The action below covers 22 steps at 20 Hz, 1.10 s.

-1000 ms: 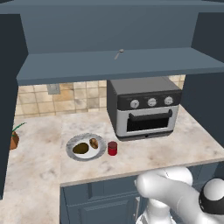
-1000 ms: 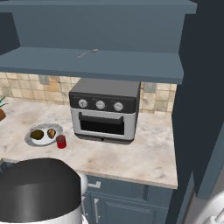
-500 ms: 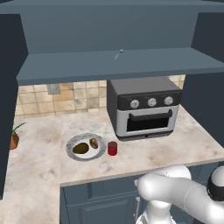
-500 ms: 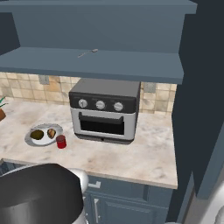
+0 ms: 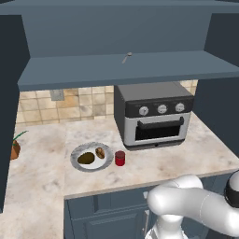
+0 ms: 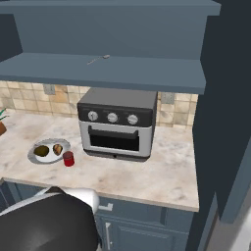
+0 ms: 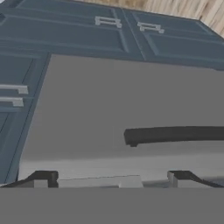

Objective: Pick the avocado and bread from the counter and place them on the plate. Then pick the jam from the cabinet and place it next to the plate. Lastly close the cabinet door.

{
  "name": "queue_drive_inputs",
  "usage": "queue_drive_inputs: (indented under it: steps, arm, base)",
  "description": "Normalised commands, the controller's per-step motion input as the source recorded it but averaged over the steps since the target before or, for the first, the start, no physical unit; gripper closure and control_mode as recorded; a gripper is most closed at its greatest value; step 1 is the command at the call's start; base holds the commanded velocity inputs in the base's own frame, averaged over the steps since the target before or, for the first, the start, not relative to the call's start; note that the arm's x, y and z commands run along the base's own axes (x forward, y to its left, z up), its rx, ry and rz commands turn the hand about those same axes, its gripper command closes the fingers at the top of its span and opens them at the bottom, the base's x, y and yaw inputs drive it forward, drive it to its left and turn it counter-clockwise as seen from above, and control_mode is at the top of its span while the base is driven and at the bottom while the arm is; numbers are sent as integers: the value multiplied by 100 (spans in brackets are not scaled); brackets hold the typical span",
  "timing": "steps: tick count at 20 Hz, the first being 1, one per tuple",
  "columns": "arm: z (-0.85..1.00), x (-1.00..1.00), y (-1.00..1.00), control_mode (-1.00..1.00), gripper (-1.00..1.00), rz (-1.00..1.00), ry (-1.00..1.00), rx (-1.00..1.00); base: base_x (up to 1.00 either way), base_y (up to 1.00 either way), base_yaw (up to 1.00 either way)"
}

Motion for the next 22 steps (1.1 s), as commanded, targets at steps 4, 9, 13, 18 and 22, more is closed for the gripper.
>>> queue_drive_inputs:
  steps: [4, 9, 13, 18, 22]
  arm:
    - [5, 10, -2, -100, -100, 9, 0, 0]
    - [10, 14, -4, -100, -100, 8, 7, 1]
    - [2, 8, -8, -100, -100, 10, 6, 5]
    - [0, 2, -14, -100, -100, 18, 7, 8]
    - [0, -1, -12, -100, -100, 20, 4, 8]
  base:
    - [0, 0, 0]
    - [0, 0, 0]
    - [0, 0, 0]
    - [0, 0, 0]
    - [0, 0, 0]
